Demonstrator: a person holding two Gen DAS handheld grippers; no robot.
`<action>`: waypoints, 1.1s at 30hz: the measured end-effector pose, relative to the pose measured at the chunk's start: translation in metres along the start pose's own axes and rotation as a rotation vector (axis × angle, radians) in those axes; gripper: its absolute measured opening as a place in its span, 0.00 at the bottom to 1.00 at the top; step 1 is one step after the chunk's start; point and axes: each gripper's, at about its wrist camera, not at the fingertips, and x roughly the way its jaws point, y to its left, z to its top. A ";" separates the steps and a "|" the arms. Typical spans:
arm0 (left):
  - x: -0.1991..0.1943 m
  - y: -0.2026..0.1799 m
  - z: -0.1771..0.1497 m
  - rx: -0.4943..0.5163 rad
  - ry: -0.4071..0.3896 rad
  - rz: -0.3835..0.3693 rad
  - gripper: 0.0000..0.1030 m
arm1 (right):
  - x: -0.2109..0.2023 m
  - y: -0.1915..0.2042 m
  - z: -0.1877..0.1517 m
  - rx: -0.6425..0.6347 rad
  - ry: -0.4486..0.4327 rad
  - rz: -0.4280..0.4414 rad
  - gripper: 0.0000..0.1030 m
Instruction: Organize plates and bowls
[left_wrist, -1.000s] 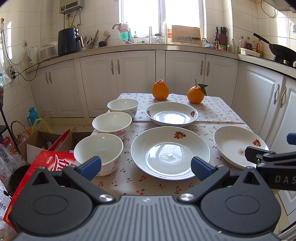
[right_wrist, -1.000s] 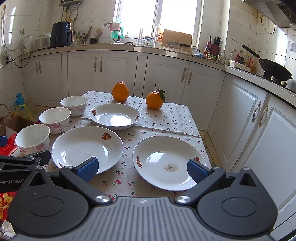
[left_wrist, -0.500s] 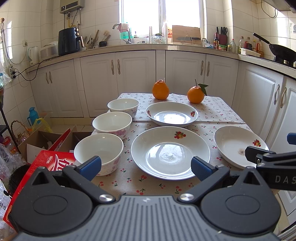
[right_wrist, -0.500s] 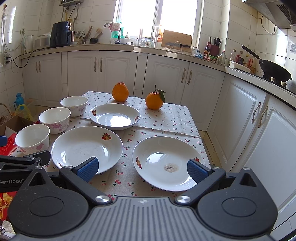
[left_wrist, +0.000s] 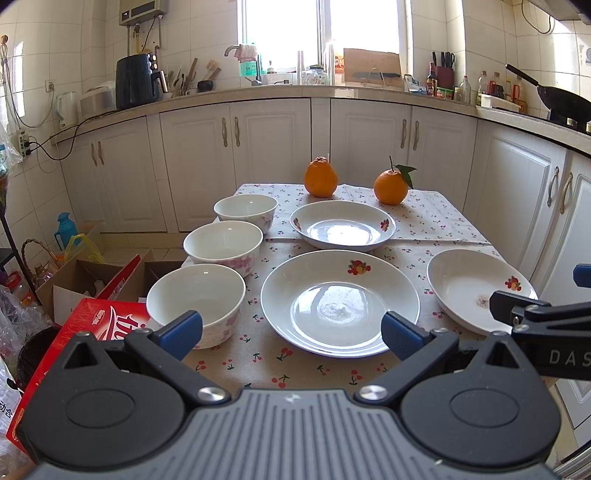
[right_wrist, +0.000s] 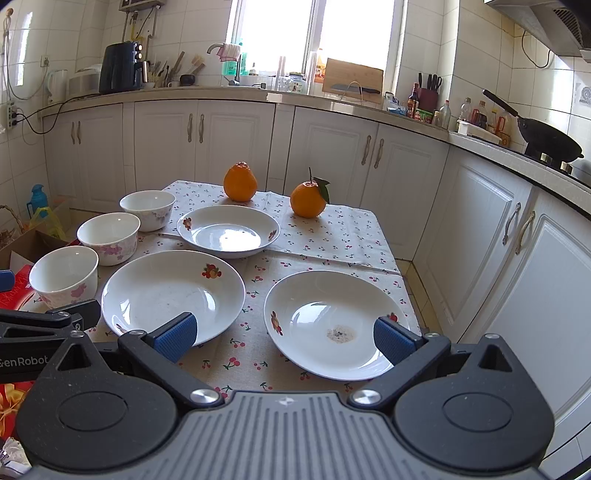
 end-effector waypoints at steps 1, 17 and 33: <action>0.000 0.000 0.000 0.001 0.001 0.000 0.99 | 0.001 0.000 0.000 -0.001 0.001 -0.001 1.00; 0.011 -0.006 0.012 0.022 -0.043 -0.064 0.99 | 0.008 -0.009 0.005 -0.029 -0.011 0.034 1.00; 0.041 -0.010 0.038 0.080 -0.034 -0.170 0.99 | 0.029 -0.056 0.000 -0.083 0.001 0.035 1.00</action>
